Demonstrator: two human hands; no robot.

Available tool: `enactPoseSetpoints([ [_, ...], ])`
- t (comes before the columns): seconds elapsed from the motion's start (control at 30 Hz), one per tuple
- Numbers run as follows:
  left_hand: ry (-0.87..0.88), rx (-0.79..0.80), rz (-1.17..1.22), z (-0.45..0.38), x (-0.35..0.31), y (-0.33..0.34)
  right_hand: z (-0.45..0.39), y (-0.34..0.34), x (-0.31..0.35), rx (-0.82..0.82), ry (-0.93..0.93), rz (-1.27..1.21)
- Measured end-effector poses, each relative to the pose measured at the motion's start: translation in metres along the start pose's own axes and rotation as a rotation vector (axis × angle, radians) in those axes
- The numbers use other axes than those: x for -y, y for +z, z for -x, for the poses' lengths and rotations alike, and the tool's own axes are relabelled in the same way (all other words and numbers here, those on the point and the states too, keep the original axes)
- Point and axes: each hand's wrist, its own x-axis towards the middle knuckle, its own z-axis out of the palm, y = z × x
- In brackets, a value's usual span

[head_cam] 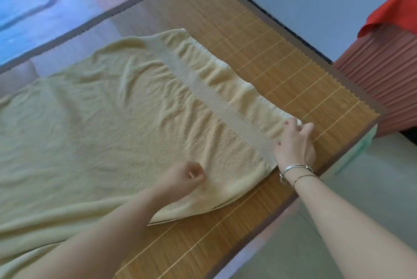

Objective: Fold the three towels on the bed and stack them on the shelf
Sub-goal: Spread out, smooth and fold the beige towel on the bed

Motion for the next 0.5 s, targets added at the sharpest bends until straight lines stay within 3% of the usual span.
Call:
enactPoseSetpoints([
  [0.07,0.033,-0.261,-0.012,-0.01,0.0,-0.008,-0.001,0.002,0.01,-0.081,-0.12,0.039],
  [0.13,0.069,-0.389,-0.043,-0.027,0.002,-0.019,-0.006,0.009,0.023,-0.116,-0.284,0.054],
  [0.2,0.027,-0.373,-0.134,-0.048,0.006,-0.03,-0.015,0.017,0.038,-0.096,-0.428,0.043],
  [0.27,-0.049,-0.328,-0.206,-0.068,0.009,-0.043,-0.027,0.029,0.05,0.038,-0.507,0.04],
  [0.37,-0.134,-0.27,-0.237,-0.095,0.006,-0.056,-0.054,0.054,0.052,0.285,-0.51,0.101],
  [0.5,-0.18,-0.268,-0.29,-0.125,-0.002,-0.063,-0.085,0.073,0.029,0.308,-0.473,0.207],
])
